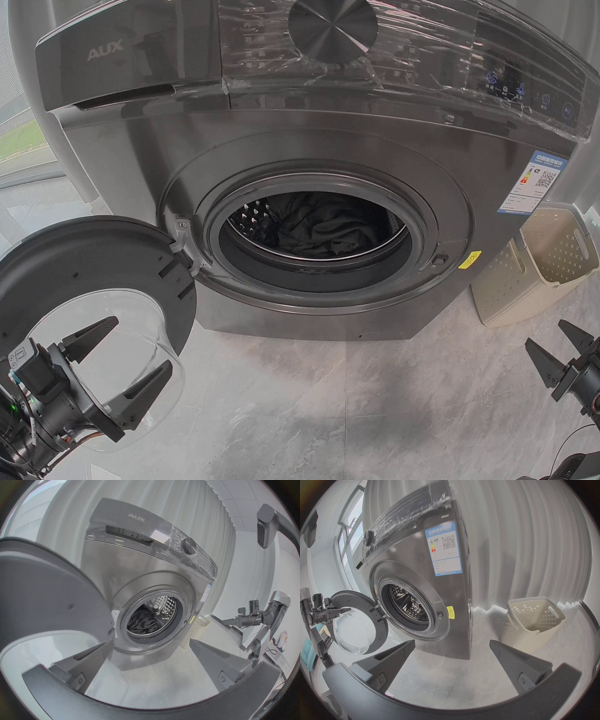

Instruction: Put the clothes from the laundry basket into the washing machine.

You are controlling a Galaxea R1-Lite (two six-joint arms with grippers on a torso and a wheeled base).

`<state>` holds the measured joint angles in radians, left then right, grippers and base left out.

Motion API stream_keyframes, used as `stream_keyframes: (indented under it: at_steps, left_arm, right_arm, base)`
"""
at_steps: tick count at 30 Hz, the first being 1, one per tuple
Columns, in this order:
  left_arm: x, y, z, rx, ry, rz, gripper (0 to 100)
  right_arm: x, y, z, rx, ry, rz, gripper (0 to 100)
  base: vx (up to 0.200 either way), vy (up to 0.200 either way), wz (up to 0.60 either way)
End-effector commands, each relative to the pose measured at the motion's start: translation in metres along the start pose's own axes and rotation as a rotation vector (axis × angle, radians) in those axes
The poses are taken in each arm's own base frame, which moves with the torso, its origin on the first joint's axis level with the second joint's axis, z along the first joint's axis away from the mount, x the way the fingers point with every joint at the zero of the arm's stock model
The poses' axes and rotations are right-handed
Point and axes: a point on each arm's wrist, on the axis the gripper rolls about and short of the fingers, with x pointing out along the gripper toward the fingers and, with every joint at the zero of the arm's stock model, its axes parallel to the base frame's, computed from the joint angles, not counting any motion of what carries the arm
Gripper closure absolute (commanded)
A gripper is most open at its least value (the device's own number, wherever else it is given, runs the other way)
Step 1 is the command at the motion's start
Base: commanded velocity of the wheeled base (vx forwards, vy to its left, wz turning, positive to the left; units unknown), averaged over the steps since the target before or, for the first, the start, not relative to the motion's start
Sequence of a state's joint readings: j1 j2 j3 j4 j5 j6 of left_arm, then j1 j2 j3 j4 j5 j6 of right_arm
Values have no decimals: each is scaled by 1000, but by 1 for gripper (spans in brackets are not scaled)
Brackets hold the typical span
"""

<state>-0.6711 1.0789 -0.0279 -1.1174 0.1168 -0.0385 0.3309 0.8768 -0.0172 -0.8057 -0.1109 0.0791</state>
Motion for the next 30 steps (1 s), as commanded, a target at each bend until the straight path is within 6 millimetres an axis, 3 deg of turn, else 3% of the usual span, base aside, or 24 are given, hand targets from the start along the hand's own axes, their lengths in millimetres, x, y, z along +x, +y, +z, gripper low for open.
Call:
stream_keyframes:
  at_steps: [1, 15, 30]
  left_arm:
    - [-32, 12, 2, 11, -48, 97, 0]
    - [-67, 19, -4, 13, -66, 232, 0]
    - [-72, 19, -6, -1, -64, 245, 0]
  right_arm:
    - [-24, -6, 1, 9, -90, -52, 0]
    - [-38, -9, 1, 17, -162, -105, 0]
    - [-40, -10, 0, 18, -159, -126, 0]
  base:
    - [-200, 0, 0]
    - [-114, 0, 0]
    - [-40, 0, 0]
